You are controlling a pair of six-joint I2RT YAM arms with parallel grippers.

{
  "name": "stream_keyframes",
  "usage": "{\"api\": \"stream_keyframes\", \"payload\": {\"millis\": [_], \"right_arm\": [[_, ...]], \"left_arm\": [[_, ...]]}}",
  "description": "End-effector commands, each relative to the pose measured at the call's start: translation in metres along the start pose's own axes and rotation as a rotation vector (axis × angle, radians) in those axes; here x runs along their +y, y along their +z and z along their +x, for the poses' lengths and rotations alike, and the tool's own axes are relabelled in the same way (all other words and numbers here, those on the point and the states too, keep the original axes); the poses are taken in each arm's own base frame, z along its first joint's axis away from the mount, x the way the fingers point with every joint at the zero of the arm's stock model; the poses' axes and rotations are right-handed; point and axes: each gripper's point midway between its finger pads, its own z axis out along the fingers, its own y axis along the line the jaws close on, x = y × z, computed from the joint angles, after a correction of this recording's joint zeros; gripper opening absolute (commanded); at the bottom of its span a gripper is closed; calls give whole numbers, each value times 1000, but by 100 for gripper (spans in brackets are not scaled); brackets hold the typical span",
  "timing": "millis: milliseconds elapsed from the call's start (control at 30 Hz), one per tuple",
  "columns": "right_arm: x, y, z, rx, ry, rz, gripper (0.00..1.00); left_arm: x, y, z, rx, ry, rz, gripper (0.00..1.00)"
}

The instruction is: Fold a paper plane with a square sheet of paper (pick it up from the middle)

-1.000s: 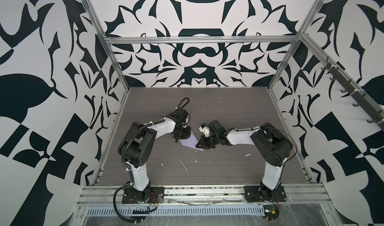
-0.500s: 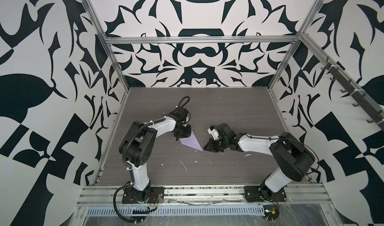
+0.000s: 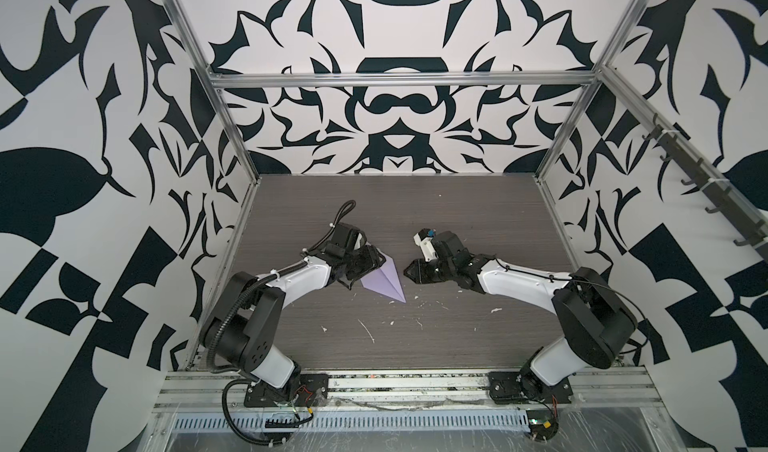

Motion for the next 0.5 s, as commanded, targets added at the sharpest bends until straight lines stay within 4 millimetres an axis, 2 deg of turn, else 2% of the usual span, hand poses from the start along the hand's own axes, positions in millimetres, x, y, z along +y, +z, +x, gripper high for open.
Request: {"api": "stream_keyframes", "payload": {"millis": [0, 133, 267, 367, 467], "right_arm": [[4, -2, -19, -69, -20, 3, 43], [1, -6, -20, -93, -18, 14, 48], [-2, -13, -24, -132, -14, 33, 48], [-1, -21, -30, -181, -2, 32, 48], [1, -32, -36, -227, 3, 36, 48]], "left_arm": [[-16, 9, -11, -26, -30, 92, 61], [-19, 19, -12, -6, -5, 119, 55], [-18, 27, -17, -5, 14, 108, 42], [-18, 29, -22, -22, 32, 108, 37], [-21, 35, -22, -5, 48, 128, 24]]}}
